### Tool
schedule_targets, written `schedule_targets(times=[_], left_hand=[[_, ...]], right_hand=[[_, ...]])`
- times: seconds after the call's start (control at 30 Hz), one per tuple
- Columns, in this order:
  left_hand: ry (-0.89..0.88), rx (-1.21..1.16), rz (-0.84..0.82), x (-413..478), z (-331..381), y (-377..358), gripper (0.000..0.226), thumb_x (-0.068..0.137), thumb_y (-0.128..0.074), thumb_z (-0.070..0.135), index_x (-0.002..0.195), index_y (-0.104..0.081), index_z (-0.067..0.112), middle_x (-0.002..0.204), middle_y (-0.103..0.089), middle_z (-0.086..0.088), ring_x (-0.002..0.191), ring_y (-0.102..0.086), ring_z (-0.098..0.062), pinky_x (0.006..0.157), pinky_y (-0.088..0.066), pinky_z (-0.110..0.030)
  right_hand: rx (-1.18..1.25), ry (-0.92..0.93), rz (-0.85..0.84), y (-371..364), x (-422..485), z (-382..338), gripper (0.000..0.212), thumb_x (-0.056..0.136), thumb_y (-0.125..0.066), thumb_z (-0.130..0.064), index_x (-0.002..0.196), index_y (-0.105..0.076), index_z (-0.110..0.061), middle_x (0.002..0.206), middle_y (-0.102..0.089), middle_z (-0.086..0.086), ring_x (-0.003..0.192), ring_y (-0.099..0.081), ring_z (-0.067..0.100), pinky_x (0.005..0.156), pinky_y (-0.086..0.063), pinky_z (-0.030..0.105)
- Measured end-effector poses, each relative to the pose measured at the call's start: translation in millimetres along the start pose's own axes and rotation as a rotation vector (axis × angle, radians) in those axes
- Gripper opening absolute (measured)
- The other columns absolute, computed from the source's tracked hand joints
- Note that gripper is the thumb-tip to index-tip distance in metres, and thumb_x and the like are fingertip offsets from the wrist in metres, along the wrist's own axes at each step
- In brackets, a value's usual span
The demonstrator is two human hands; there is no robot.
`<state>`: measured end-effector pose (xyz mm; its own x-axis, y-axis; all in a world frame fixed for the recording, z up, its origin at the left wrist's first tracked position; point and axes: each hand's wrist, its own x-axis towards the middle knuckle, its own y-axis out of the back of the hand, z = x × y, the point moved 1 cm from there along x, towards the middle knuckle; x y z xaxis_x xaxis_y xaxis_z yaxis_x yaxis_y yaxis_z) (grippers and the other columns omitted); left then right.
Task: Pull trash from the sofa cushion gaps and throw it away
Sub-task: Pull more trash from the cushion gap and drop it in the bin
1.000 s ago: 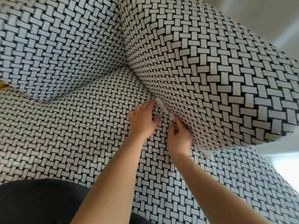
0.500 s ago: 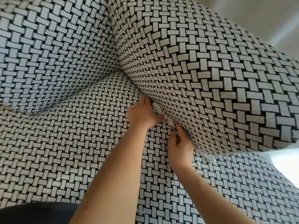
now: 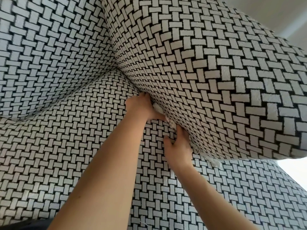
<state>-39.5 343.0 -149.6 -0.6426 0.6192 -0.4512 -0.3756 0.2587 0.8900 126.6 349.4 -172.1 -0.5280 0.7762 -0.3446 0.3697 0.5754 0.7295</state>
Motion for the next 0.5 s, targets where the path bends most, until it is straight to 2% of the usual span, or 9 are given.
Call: schedule_targets(times=[0.13,0.23,0.3,0.33,0.37,0.43,0.5], left_hand=[[-0.054,0.066,0.028,-3.1,-0.6,-1.0,0.101,0.063,-0.051,0.081,0.143,-0.027,0.025,0.148,-0.030,-0.002,0.126,-0.042,-0.024,0.091,-0.039,-0.033],[-0.085,0.065,0.066,-5.4,-0.9,-4.7,0.095,0.066,-0.049,0.080,0.141,-0.032,0.025,0.146,-0.035,-0.001,0.123,-0.046,-0.025,0.087,-0.040,-0.032],[-0.099,0.052,0.088,-7.6,-1.2,-7.8,0.089,0.069,-0.048,0.077,0.141,-0.033,0.025,0.145,-0.035,0.000,0.122,-0.047,-0.025,0.083,-0.040,-0.032],[-0.101,0.047,0.096,-9.2,-0.9,-9.7,0.087,0.071,-0.048,0.076,0.140,-0.033,0.025,0.145,-0.036,0.001,0.122,-0.047,-0.025,0.082,-0.040,-0.032],[-0.099,0.042,0.102,-10.6,-0.2,-10.7,0.085,0.073,-0.048,0.074,0.140,-0.033,0.025,0.145,-0.036,0.002,0.122,-0.047,-0.025,0.081,-0.039,-0.032],[-0.090,0.025,0.107,-11.8,0.8,-10.5,0.082,0.075,-0.049,0.072,0.139,-0.034,0.024,0.143,-0.038,0.002,0.121,-0.048,-0.026,0.082,-0.038,-0.033],[-0.091,0.009,0.101,-11.3,1.3,-9.8,0.080,0.075,-0.051,0.070,0.138,-0.035,0.023,0.141,-0.040,0.001,0.119,-0.049,-0.025,0.083,-0.039,-0.033]], right_hand=[[-0.145,0.062,0.134,-3.6,-0.6,-4.3,0.048,0.094,-0.042,-0.026,0.140,-0.032,-0.015,0.145,-0.030,0.005,0.119,-0.048,0.024,0.091,-0.044,0.033],[-0.241,0.167,0.197,-7.8,-1.8,-7.6,0.041,0.090,-0.051,-0.018,0.130,-0.048,-0.009,0.133,-0.048,0.009,0.086,-0.066,0.027,0.065,-0.054,0.034],[-0.284,0.242,0.260,-9.4,-2.8,-10.7,0.036,0.079,-0.066,-0.012,0.114,-0.062,-0.007,0.120,-0.061,0.007,0.058,-0.066,0.023,0.045,-0.049,0.026],[-0.319,0.265,0.279,-7.7,-3.7,-13.1,0.035,0.073,-0.071,-0.011,0.108,-0.065,-0.007,0.115,-0.065,0.005,0.050,-0.063,0.021,0.039,-0.046,0.023],[-0.347,0.276,0.283,-5.6,-4.9,-14.5,0.036,0.073,-0.072,-0.012,0.108,-0.065,-0.009,0.113,-0.066,0.003,0.049,-0.063,0.021,0.038,-0.045,0.023],[-0.390,0.207,0.184,0.7,-6.9,-15.1,0.035,0.086,-0.059,-0.017,0.121,-0.055,-0.014,0.114,-0.065,0.002,0.061,-0.064,0.024,0.047,-0.048,0.029],[-0.389,0.195,0.114,6.7,-4.0,-6.9,0.032,0.092,-0.045,-0.021,0.124,-0.043,-0.018,0.100,-0.065,0.008,0.064,-0.056,0.023,0.055,-0.043,0.031]])
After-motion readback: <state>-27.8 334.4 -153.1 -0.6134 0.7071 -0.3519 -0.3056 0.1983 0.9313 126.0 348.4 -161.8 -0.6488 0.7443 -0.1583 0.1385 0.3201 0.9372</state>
